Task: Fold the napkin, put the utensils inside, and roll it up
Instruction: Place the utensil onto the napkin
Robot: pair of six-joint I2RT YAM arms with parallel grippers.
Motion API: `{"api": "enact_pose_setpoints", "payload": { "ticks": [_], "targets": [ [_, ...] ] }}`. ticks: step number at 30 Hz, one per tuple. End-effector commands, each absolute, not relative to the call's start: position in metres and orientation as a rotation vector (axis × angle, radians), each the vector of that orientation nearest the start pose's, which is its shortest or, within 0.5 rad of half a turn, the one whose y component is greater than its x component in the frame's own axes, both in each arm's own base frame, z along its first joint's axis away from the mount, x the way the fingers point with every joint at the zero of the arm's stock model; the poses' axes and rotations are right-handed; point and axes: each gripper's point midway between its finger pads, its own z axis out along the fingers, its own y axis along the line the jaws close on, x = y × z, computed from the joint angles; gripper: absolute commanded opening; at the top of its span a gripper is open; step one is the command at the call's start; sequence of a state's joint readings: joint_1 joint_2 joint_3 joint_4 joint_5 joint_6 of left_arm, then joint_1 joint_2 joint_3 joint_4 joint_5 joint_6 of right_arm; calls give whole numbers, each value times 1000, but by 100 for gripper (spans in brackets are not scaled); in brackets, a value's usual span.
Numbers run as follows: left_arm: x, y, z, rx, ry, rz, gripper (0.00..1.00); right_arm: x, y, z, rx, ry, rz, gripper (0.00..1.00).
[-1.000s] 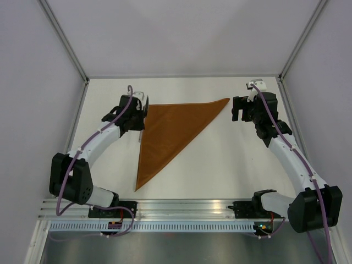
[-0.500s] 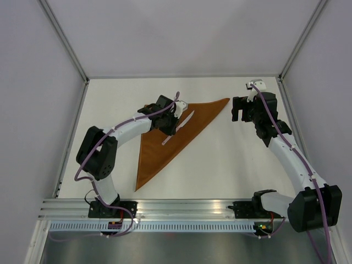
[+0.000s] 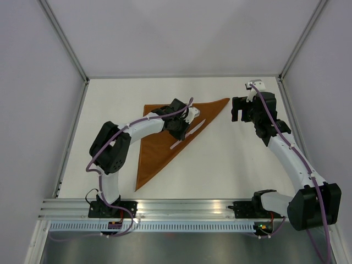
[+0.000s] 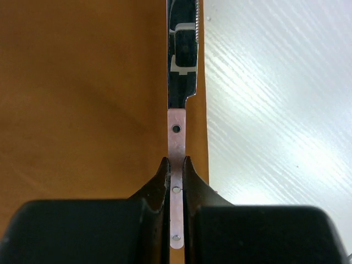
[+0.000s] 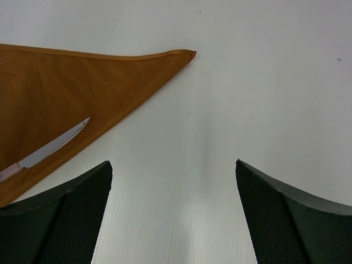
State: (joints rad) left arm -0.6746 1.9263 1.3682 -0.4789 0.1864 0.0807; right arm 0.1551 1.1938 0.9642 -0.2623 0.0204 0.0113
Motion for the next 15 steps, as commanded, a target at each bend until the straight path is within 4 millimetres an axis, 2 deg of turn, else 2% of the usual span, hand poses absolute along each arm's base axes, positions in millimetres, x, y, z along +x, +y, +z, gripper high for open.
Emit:
{"api": "enact_pose_setpoints", "payload": {
  "ticks": [1,15],
  "targets": [
    [336,-313,60,991,2417,-477,2,376,54,219,-131,2030,68,98],
    [334,-316,38,912,2505,-496,2,375,54,220,-128,2027,67,98]
  ]
}}
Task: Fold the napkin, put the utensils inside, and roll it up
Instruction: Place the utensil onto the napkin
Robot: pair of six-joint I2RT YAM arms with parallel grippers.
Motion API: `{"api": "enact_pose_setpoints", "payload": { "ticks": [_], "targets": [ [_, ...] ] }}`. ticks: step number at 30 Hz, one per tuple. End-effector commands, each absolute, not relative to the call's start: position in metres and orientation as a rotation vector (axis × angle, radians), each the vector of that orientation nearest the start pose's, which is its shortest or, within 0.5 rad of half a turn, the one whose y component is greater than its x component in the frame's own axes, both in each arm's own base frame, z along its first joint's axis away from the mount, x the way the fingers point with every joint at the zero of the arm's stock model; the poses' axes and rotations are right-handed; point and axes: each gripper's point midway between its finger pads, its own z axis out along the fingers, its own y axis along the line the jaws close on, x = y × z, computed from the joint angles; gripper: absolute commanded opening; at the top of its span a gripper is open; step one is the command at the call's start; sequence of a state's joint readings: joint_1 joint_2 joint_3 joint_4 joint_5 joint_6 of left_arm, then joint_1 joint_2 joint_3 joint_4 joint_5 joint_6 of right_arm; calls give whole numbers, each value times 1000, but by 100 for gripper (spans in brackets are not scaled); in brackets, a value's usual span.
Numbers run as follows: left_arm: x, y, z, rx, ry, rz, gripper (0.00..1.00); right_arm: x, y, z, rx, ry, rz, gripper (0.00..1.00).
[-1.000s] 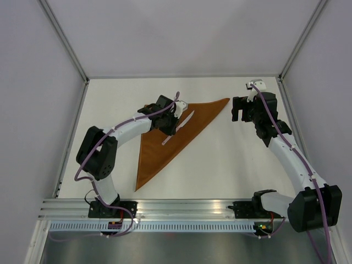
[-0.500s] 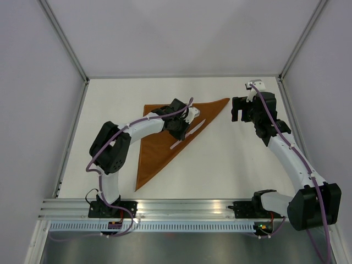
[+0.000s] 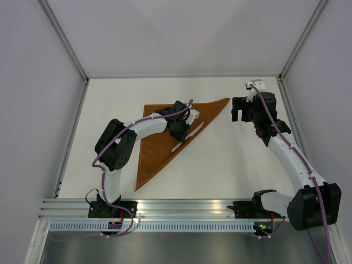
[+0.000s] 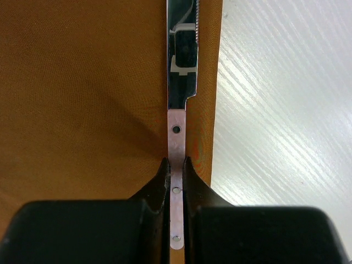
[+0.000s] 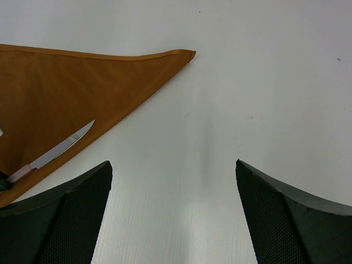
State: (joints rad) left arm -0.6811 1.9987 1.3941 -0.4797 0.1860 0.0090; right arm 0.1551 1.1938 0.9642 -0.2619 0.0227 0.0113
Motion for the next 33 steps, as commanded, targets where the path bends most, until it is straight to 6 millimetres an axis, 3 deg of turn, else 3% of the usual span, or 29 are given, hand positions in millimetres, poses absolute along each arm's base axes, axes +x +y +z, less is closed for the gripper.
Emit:
{"api": "enact_pose_setpoints", "payload": {
  "ticks": [1,22,33],
  "targets": [
    [334,-316,38,909,2507,-493,2,375,53,220,-127,2026,67,98],
    [325,-317,28,918,2536,-524,4,376,54,218,-128,2032,65,98],
    [324,-320,29,923,2533,-531,28,376,53,217,-127,2033,62,98]
  ]
}}
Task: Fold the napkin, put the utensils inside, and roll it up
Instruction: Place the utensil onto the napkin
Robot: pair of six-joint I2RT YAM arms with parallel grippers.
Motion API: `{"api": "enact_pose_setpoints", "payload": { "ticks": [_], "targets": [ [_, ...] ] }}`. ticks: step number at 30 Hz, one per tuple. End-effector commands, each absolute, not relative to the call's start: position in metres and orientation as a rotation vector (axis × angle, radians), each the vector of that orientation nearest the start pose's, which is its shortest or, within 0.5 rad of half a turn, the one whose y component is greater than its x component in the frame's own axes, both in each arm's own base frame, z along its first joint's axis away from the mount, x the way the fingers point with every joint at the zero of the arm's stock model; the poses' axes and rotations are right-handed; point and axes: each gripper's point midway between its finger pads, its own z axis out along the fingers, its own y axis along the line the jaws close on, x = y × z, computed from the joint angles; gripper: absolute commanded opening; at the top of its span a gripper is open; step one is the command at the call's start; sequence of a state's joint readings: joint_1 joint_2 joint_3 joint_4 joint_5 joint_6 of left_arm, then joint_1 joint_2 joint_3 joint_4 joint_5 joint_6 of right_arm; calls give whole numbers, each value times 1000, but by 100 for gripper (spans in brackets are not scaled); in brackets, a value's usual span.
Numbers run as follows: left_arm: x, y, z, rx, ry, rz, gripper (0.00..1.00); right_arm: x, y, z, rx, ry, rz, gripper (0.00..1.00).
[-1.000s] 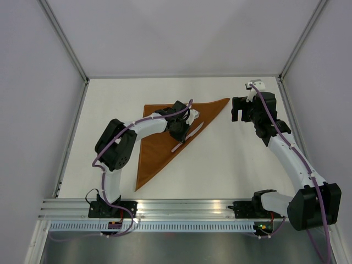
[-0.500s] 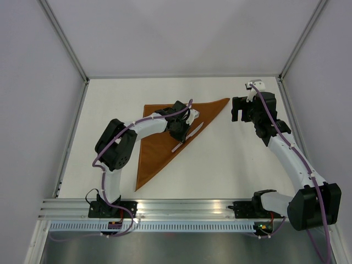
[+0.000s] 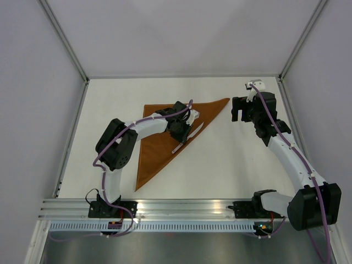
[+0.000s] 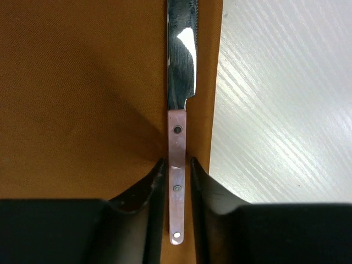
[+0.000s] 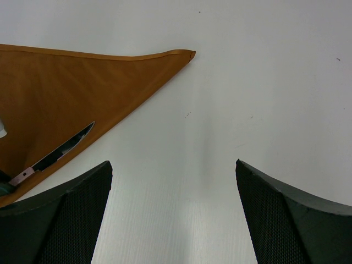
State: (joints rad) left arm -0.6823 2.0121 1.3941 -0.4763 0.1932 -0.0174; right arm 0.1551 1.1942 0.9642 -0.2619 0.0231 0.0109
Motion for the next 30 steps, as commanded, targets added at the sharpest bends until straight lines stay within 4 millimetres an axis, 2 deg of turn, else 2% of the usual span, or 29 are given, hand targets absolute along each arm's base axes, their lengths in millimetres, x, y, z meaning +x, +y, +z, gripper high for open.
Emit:
{"api": "enact_pose_setpoints", "payload": {
  "ticks": [1,8,13,20,23,25,26,27,28,29,30],
  "targets": [
    [324,-319,30,922,2531,-531,32,376,53,218,-126,2032,62,98],
    [326,-318,38,913,2511,-515,39,376,53,217,-126,2033,62,98],
    [334,-319,62,893,2451,-509,42,375,54,216,-129,2036,67,98],
    [344,-323,131,844,2290,-532,51,375,59,213,-149,2044,97,98],
    [347,-321,153,800,2245,-529,52,373,64,208,-171,2061,126,98],
    [348,-315,184,728,2196,-527,54,370,73,210,-201,2061,179,98],
    [353,-305,199,659,2173,-478,54,368,77,212,-209,2058,207,98],
    [347,-296,230,612,2124,-487,54,365,84,215,-219,2054,247,98],
    [343,-289,247,549,2108,-504,55,362,94,221,-244,2044,297,97],
    [346,-272,264,457,2086,-439,55,360,101,221,-256,2047,318,93],
    [340,-261,283,413,2059,-441,54,354,123,220,-329,2048,344,90]
  ]
}}
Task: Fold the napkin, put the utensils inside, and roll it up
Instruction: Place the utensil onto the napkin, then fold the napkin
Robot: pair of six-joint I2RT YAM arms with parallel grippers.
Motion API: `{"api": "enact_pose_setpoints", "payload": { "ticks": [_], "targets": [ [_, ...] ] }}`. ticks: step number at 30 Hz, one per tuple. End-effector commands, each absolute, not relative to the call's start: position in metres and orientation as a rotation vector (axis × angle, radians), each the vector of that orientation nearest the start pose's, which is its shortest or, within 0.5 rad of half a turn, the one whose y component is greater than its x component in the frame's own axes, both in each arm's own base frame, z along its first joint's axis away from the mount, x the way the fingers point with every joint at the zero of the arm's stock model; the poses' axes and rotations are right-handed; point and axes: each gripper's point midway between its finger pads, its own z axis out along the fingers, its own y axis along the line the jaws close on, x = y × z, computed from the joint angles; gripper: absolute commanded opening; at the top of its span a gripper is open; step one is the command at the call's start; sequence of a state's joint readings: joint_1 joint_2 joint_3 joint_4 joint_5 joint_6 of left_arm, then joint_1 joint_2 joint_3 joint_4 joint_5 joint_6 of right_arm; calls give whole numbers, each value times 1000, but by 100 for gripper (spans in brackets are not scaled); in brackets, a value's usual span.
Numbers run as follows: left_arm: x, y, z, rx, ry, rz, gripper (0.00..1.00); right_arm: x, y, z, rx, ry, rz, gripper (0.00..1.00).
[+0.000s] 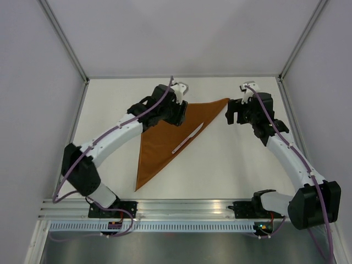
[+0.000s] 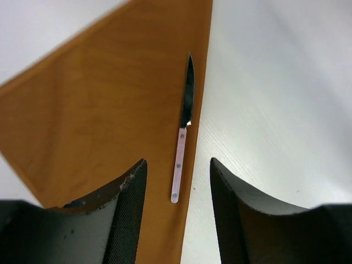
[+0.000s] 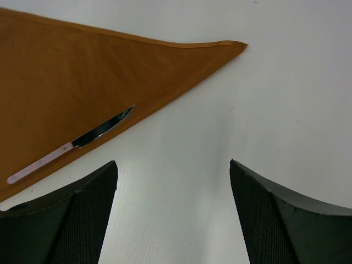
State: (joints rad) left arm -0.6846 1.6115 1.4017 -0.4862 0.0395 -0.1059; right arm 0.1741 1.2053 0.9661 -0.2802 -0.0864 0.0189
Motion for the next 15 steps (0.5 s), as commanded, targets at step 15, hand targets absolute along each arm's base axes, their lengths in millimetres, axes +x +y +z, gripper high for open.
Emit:
{"api": "enact_pose_setpoints", "payload": {
  "ticks": [15],
  "targets": [
    [212,-115,416,5,1716,-500,59,245,357,166,-1167,1736,297,74]
  ]
}}
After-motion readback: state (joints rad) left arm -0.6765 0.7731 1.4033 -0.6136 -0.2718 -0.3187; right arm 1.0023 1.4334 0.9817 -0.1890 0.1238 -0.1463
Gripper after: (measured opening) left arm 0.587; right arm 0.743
